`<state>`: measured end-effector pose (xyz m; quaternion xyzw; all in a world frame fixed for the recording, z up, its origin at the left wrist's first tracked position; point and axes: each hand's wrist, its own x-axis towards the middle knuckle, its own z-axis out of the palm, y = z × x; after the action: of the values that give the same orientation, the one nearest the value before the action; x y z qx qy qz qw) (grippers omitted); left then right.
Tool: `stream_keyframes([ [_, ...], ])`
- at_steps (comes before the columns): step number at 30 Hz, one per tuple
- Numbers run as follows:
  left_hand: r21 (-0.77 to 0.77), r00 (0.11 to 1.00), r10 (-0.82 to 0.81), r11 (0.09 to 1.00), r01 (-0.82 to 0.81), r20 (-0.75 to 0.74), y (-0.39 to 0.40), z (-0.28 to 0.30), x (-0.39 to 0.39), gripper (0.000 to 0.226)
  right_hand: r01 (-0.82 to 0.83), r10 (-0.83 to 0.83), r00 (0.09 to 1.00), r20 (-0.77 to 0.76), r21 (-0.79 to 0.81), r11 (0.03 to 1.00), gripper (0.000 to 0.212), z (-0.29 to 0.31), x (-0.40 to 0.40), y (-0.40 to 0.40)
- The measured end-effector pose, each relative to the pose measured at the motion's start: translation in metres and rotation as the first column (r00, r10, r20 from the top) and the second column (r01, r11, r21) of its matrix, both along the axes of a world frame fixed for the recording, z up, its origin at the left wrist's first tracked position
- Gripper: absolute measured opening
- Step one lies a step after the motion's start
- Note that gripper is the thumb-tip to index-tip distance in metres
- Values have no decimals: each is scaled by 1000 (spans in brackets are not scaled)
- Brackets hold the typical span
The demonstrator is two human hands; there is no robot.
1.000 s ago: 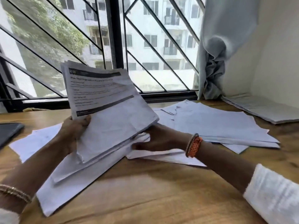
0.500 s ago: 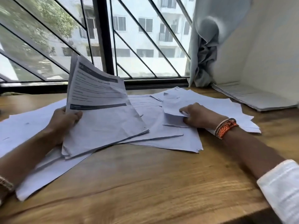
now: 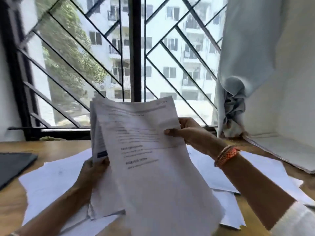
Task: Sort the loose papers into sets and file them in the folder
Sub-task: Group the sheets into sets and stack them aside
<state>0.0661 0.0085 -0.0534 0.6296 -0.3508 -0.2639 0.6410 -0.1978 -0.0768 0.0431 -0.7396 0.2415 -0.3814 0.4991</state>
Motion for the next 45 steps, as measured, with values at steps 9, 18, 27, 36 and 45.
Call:
stream_keyframes([
  [9, -101, 992, -113, 989, 108, -49, 4, -9, -6, 15, 216, -217, 976, -10, 150, 965, 32, -60, 16, -42],
  [18, -78, 990, -139, 988, 136, -37, 5, -9, -4, 19, 172, -174, 985, -8, 185, 968, 25, -63, 9, -43],
  [27, -146, 970, -194, 974, 173, -146, 3, 4, 2, 12, 590, -588, 788, 186, 50, 806, 23, -25, -71, -81],
  [36, -205, 863, -465, 880, 428, -198, 13, 17, -10, 17, 575, -597, 754, 274, 163, 801, 27, -27, -89, -85],
  [45, -143, 914, -380, 922, 360, -144, 5, 17, -45, 17, 241, -283, 915, 286, 172, 955, 13, -18, -24, -38],
])
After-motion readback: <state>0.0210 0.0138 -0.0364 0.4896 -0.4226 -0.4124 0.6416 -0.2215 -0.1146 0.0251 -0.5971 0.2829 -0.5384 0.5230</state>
